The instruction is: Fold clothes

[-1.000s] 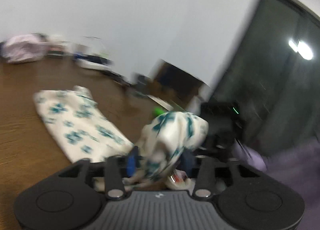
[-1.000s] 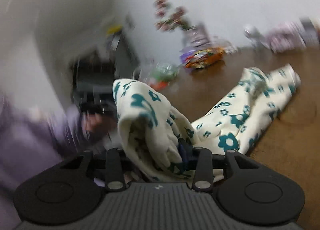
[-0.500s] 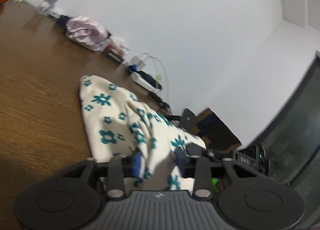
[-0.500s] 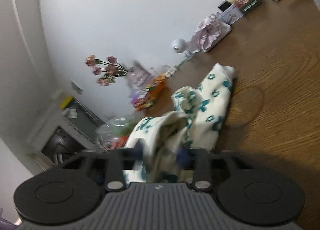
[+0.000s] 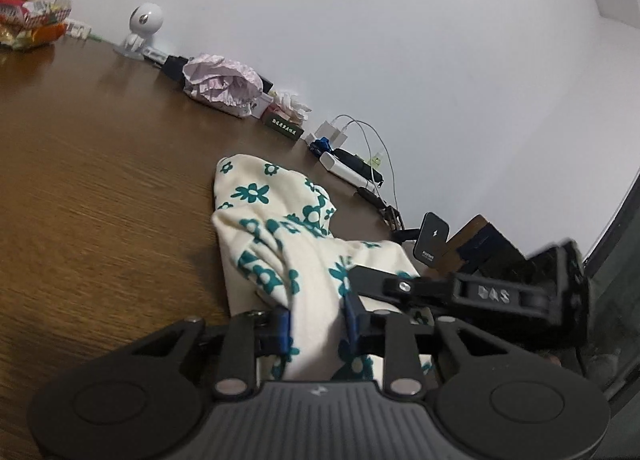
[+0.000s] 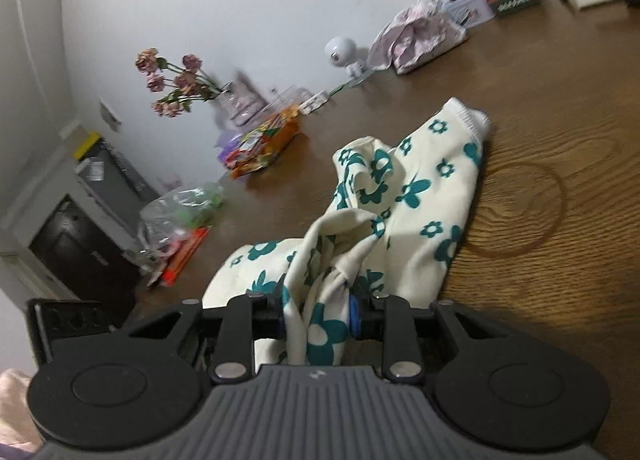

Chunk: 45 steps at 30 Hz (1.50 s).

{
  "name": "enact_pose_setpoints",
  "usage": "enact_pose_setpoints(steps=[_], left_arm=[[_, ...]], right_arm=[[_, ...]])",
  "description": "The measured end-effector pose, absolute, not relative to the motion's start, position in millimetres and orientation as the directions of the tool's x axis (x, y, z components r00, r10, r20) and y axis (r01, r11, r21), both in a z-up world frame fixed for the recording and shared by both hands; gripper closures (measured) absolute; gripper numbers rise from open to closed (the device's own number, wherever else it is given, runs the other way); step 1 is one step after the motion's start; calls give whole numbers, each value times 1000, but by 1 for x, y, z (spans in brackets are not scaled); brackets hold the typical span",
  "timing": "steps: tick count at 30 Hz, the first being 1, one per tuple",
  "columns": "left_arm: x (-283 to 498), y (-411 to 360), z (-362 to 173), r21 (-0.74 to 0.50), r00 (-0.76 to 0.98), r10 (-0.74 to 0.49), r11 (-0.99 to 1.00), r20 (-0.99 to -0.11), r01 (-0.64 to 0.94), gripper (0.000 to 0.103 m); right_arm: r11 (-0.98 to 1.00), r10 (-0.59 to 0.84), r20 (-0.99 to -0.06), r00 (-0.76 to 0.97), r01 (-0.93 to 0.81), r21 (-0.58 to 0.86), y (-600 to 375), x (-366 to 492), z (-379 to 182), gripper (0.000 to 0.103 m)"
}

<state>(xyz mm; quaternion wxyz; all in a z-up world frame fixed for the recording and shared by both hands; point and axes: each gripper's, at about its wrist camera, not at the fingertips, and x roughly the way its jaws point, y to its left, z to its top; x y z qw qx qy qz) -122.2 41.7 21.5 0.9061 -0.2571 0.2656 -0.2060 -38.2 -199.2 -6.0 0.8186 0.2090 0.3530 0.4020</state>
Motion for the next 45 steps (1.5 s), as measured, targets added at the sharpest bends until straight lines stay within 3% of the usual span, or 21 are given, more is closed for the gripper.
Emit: enact_pose_setpoints(steps=[3, 6, 9, 13, 17, 18, 19, 20, 21, 22, 24, 25, 29, 34, 39, 41, 43, 45], left_arm=[[-117, 39, 24, -568, 755, -535, 779, -380, 266, 61], [-119, 30, 27, -531, 753, -512, 807, -413, 257, 57], [-120, 30, 32, -500, 774, -459, 839, -435, 216, 49], [-134, 35, 52, -378, 845, -314, 914, -432, 146, 43], [-140, 28, 77, -249, 925, -175, 964, -336, 92, 44], [-138, 24, 82, -235, 936, -178, 966, -304, 107, 44], [-133, 19, 84, -228, 936, -197, 965, -291, 132, 45], [-127, 12, 84, -222, 932, -214, 963, -291, 152, 46], [-120, 5, 82, -207, 927, -219, 965, -304, 160, 56], [-113, -3, 79, -192, 922, -223, 967, -317, 169, 68], [-101, -17, 64, -124, 902, -189, 980, -388, 153, 84], [-96, -20, 54, -107, 889, -177, 984, -421, 145, 85], [-93, -16, 21, -116, 874, -167, 985, -456, 128, 84], [-98, -17, 28, -93, 874, -176, 984, -453, 150, 84], [-94, -10, 24, -118, 871, -225, 974, -436, 193, 82], [-105, 5, 40, -107, 869, -281, 960, -407, 261, 69], [-126, 26, 58, -73, 878, -337, 940, -340, 333, 38], [-144, 29, 68, 49, 867, -381, 908, -322, 417, 37]], right_arm=[[587, 805, -376, 459, -522, 619, -209, -52, 0, 77], [613, 787, -411, 460, -519, 596, -203, -46, -5, 74], [656, 749, -425, 509, -479, 583, -203, -43, -10, 44], [707, 696, -365, 619, -502, 497, -219, -68, 9, 20], [863, 499, -294, 815, -438, 252, -224, -104, 39, 21], [886, 459, -269, 847, -413, 214, -223, -110, 44, 27], [885, 461, -247, 853, -419, 205, -219, -113, 48, 43], [884, 463, -224, 858, -426, 196, -215, -117, 52, 51], [869, 491, -218, 844, -456, 192, -210, -117, 54, 66], [854, 519, -230, 823, -487, 184, -202, -116, 53, 73], [848, 529, -295, 796, -506, 155, -182, -108, 44, 80], [855, 516, -335, 788, -500, 140, -173, -103, 36, 81], [886, 441, -444, 780, -456, 78, -158, -91, 4, 81], [898, 413, -402, 817, -439, 29, -158, -105, 15, 79], [888, 411, -480, 775, -459, 18, -155, -90, -2, 79], [889, 393, -479, 785, -457, -18, -158, -99, 8, 76], [869, 411, -410, 814, -486, -93, -164, -119, 23, 56], [769, 527, -335, 781, -606, -204, -172, -143, 28, 41]])
